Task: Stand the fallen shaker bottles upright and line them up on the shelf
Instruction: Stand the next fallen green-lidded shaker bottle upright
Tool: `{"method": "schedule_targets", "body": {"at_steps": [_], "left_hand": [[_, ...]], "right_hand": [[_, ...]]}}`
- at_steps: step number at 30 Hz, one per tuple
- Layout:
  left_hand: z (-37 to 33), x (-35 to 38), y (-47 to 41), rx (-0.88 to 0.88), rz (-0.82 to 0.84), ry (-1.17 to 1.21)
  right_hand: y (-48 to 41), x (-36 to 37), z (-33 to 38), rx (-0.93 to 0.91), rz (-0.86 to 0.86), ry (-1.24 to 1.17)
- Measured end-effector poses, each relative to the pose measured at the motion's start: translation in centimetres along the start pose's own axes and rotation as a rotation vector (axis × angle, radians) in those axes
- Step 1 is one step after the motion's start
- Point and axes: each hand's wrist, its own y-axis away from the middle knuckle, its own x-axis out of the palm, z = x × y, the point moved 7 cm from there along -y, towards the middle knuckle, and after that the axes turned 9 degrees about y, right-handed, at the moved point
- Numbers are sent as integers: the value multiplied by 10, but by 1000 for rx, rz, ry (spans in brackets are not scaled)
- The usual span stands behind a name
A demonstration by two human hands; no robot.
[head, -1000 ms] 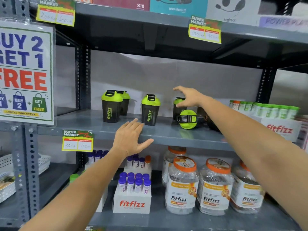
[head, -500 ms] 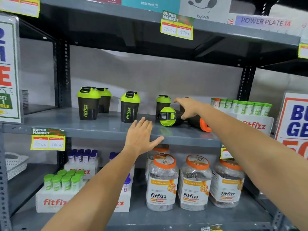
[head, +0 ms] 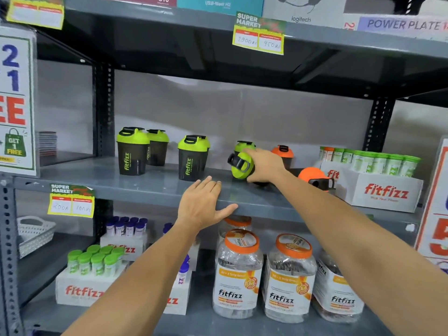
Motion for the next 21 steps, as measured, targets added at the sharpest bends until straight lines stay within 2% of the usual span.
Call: {"method": "schedule_targets", "body": {"at_steps": [4, 6, 13, 21], "left_hand": [[-1, 0, 0, 3, 0, -14], [-2, 0, 0, -1, 5, -23], [-3, -4, 0, 4, 13, -35], [-4, -4, 0, -7, 40, -35]], "right_hand": [[-1, -6, -17, 361, -48, -442], [-2, -3, -19, 444, -27, -521], [3, 12, -22, 517, -27, -532], [2, 10, -24, 466, -10, -464]]}}
